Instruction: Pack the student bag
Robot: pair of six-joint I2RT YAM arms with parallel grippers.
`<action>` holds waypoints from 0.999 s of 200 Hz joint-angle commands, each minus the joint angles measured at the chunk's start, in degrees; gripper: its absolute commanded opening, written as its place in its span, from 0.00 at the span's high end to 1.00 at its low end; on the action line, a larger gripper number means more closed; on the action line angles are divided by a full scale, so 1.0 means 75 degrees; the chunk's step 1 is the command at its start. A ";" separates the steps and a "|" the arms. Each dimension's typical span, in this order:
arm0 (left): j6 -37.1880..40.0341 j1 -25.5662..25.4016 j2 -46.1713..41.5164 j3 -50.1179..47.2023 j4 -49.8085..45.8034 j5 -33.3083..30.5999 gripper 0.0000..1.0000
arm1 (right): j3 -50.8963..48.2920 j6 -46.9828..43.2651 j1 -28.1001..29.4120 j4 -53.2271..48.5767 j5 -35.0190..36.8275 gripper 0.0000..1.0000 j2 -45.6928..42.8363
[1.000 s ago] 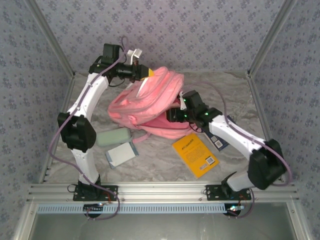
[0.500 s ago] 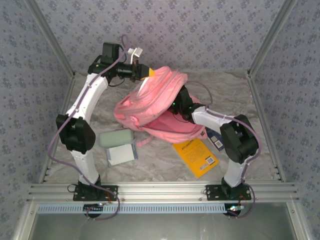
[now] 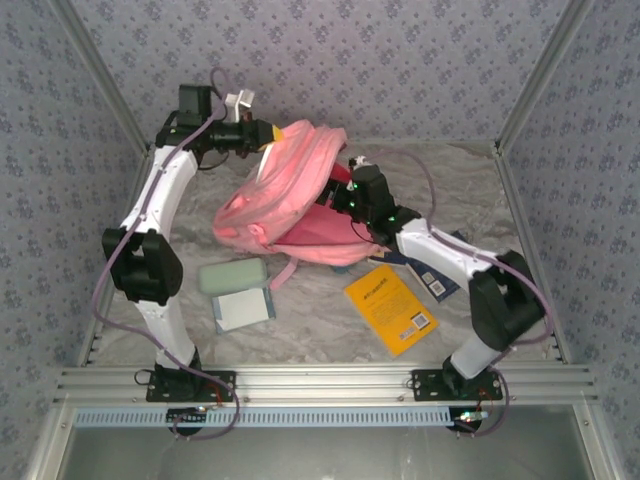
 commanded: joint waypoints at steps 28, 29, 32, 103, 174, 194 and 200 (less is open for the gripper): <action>-0.1001 0.0198 -0.0542 -0.0365 0.1598 -0.0757 1.00 | -0.0953 -0.1073 0.0061 -0.1874 0.0889 0.19 -0.1710; -0.1003 0.0198 -0.0540 -0.0378 0.1602 -0.0770 1.00 | -0.0983 -0.1069 0.0054 -0.1900 0.0908 0.19 -0.1739; -0.1008 0.0198 -0.0527 -0.0406 0.1619 -0.0826 1.00 | -0.1069 -0.1011 0.0047 -0.1976 0.0942 0.20 -0.1834; -0.0367 -0.0034 -0.0215 -0.0983 0.1094 -0.1696 1.00 | -0.2966 0.1537 -0.0317 -0.1533 -0.1076 0.42 -0.2550; 0.0496 -0.0365 -0.0045 -0.0978 0.0105 -0.2355 1.00 | -0.2546 0.2967 -0.0587 -0.2313 -0.1417 0.48 -0.0987; 0.0588 -0.0400 -0.0034 -0.1033 0.0013 -0.2481 1.00 | -0.2556 0.3149 -0.0605 -0.2104 -0.1441 0.48 -0.0689; 0.0599 -0.0410 -0.0028 -0.1044 0.0013 -0.2480 1.00 | -0.2545 0.3192 -0.0621 -0.2003 -0.1413 0.48 -0.0622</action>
